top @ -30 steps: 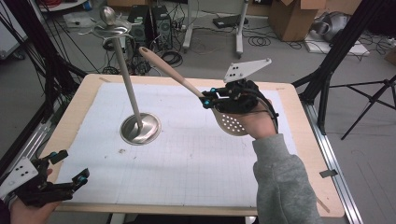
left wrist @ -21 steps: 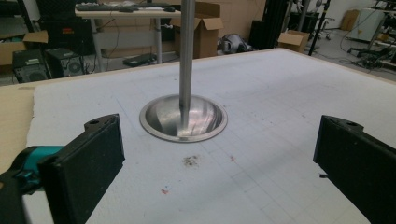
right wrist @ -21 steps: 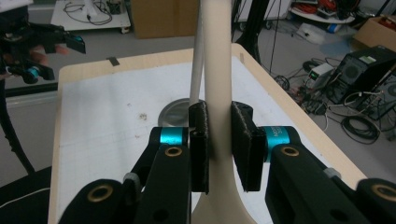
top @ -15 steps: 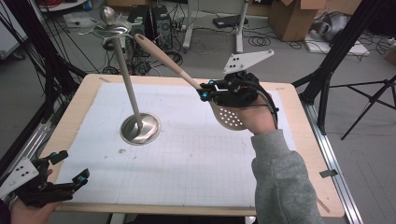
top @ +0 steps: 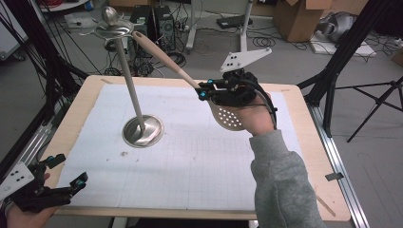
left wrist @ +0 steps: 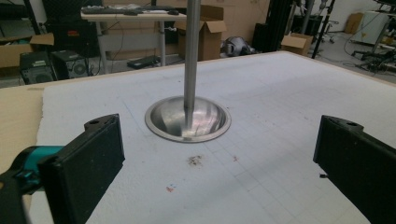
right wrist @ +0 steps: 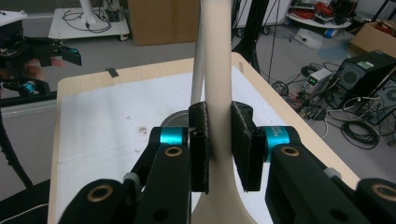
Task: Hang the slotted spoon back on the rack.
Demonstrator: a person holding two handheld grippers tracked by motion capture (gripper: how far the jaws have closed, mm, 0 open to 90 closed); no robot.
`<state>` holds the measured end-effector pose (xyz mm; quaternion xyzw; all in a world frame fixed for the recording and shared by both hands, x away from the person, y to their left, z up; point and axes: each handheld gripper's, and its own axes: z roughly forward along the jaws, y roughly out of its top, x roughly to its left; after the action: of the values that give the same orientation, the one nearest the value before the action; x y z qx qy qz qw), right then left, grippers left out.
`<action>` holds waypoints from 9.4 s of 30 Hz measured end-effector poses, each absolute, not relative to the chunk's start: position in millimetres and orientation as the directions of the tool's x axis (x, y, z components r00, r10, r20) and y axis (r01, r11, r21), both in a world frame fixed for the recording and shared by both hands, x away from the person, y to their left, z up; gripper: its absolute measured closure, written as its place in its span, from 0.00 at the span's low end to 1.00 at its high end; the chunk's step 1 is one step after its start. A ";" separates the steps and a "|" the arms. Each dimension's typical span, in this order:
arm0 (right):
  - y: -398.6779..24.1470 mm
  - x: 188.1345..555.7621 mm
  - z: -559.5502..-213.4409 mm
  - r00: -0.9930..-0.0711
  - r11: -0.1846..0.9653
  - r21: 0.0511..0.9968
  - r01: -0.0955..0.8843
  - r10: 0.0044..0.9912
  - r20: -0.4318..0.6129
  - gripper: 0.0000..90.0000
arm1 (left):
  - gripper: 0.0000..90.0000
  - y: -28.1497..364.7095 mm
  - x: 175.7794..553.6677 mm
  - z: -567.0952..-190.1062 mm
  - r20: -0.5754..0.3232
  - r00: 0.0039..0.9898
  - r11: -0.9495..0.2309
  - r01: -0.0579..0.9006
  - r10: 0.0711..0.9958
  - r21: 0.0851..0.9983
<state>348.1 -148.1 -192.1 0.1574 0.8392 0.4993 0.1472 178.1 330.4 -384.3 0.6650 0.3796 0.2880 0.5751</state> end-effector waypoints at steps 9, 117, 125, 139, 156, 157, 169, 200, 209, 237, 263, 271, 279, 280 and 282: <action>-144.7 351.9 -195.9 -0.906 0.463 0.877 0.132 0.415 -0.083 0.87 | 0.02 330.4 177.2 -385.4 -0.048 0.541 -0.059 0.179 0.840 0.982; -40.5 392.4 -255.0 -0.901 0.495 0.835 0.241 0.434 0.002 0.87 | 0.02 332.6 164.0 -385.5 -0.050 0.530 -0.054 0.178 0.847 0.983; -34.5 394.3 -257.5 -0.897 0.489 0.839 0.239 0.442 -0.003 0.87 | 0.02 331.6 163.1 -385.3 -0.051 0.534 -0.052 0.175 0.844 0.983; -22.9 398.1 -261.8 -0.896 0.472 0.846 0.248 0.445 0.014 0.87 | 0.02 333.1 160.9 -385.0 -0.054 0.530 -0.044 0.172 0.846 0.984; -24.3 396.8 -262.1 -0.890 0.454 0.858 0.239 0.456 0.007 0.80 | 0.02 333.5 160.6 -386.2 -0.055 0.526 -0.045 0.175 0.849 0.984; -25.4 396.0 -262.1 -0.887 0.455 0.858 0.238 0.461 0.001 0.79 | 0.02 333.7 160.7 -386.2 -0.052 0.525 -0.049 0.176 0.850 0.983; -40.3 384.1 -265.3 -0.880 0.428 0.876 0.220 0.474 -0.011 0.34 | 0.02 333.3 166.2 -386.1 -0.058 0.530 -0.044 0.178 0.846 0.983; -130.7 362.7 -302.1 -0.848 0.377 0.886 0.271 0.528 0.035 0.17 | 0.02 304.3 203.6 -393.7 -0.061 0.608 -0.078 0.200 0.792 0.977; -161.0 355.9 -312.3 -0.828 0.345 0.891 0.295 0.558 0.058 0.17 | 0.02 300.5 211.6 -393.0 -0.066 0.623 -0.071 0.193 0.779 0.979; -226.8 325.3 -349.3 -0.777 0.271 0.909 0.316 0.624 0.085 0.16 | 0.02 290.5 232.0 -401.2 -0.074 0.639 -0.073 0.200 0.765 0.977; -270.8 297.9 -376.7 -0.720 0.216 0.934 0.286 0.691 0.061 0.16 | 0.02 295.1 230.2 -402.0 -0.074 0.636 -0.068 0.196 0.768 0.978; -282.6 290.8 -386.5 -0.686 0.208 0.939 0.275 0.727 0.040 0.16 | 0.02 298.5 230.3 -403.3 -0.051 0.605 -0.074 0.180 0.795 0.981; -293.0 286.4 -392.0 -0.667 0.200 0.940 0.276 0.744 0.038 0.16 | 0.02 304.3 229.7 -404.0 -0.056 0.584 -0.059 0.176 0.810 0.983; -294.6 286.1 -392.8 -0.665 0.198 0.941 0.276 0.746 0.038 0.16 | 0.02 304.5 229.6 -404.0 -0.056 0.584 -0.059 0.176 0.810 0.983; -297.6 284.7 -394.4 -0.657 0.190 0.941 0.281 0.752 0.045 0.16 | 0.02 304.7 229.6 -404.2 -0.060 0.583 -0.054 0.176 0.810 0.983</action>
<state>284.7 -297.6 -394.4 0.3497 0.7388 0.5319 0.2213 229.6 304.7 -404.2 0.6729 0.3665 0.2723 0.5820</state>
